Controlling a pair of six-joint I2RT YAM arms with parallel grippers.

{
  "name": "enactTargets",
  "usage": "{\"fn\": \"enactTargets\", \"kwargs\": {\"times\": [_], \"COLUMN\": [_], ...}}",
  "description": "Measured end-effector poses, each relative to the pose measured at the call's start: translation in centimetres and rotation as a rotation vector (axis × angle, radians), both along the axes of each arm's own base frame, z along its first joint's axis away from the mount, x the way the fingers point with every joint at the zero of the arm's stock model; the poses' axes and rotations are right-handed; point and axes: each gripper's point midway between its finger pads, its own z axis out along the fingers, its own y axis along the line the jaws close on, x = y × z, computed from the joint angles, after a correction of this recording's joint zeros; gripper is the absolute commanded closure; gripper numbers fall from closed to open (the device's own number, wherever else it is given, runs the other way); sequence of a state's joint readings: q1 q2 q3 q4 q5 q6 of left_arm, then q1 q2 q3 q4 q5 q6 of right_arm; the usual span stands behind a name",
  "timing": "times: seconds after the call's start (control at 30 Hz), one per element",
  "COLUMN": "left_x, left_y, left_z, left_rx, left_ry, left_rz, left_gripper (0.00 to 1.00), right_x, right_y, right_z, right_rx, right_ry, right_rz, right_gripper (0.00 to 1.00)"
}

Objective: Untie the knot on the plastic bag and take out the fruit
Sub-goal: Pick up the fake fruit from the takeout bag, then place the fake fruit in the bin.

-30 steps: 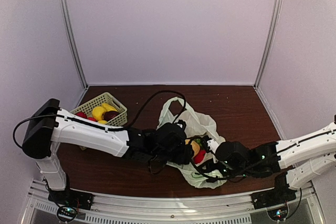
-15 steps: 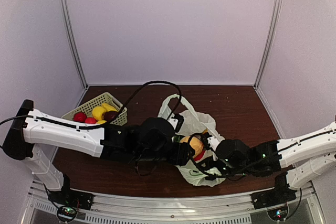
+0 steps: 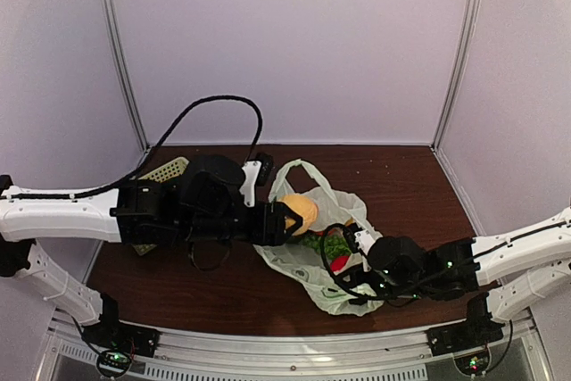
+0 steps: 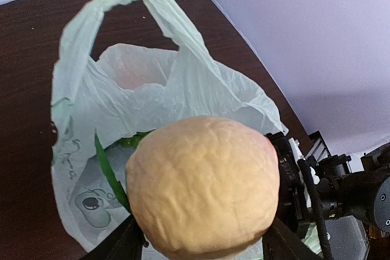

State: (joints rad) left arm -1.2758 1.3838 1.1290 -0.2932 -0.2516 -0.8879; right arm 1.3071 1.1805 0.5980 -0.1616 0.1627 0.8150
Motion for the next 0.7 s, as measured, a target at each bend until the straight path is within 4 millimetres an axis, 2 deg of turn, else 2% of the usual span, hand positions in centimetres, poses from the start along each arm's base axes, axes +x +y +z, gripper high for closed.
{"fn": "enactTargets", "kwargs": {"times": [0.13, 0.2, 0.3, 0.43, 0.5, 0.57, 0.7], "left_x": [3.3, 5.5, 8.8, 12.5, 13.5, 14.2, 14.5], "left_y": [3.4, 5.8, 10.3, 17.9, 21.1, 24.0, 28.8], "left_z": [2.3, 3.8, 5.3, 6.4, 5.7, 4.2, -1.1], "left_rx": [0.008, 0.005, 0.012, 0.041, 0.071, 0.110, 0.217], "left_ry": [-0.030, -0.053, -0.088, -0.127, -0.126, -0.104, 0.001], "left_rz": [0.075, 0.129, 0.237, 0.419, 0.493, 0.555, 0.648], "left_gripper": [0.34, 0.34, 0.34, 0.34, 0.34, 0.34, 0.32], "right_x": [0.0, 0.1, 0.2, 0.3, 0.3, 0.3, 0.3], "right_y": [-0.1, -0.1, -0.1, -0.2, -0.2, -0.1, -0.1], "right_z": [0.1, 0.2, 0.6, 0.7, 0.7, 0.6, 0.3], "right_rx": [0.002, 0.005, 0.016, 0.018, 0.019, 0.017, 0.005], "right_ry": [-0.001, -0.004, -0.011, -0.014, -0.014, -0.014, -0.013], "right_rz": [-0.002, -0.006, -0.014, -0.016, -0.016, -0.016, -0.014], "right_gripper": [1.00, 1.00, 1.00, 1.00, 1.00, 1.00, 1.00]}}
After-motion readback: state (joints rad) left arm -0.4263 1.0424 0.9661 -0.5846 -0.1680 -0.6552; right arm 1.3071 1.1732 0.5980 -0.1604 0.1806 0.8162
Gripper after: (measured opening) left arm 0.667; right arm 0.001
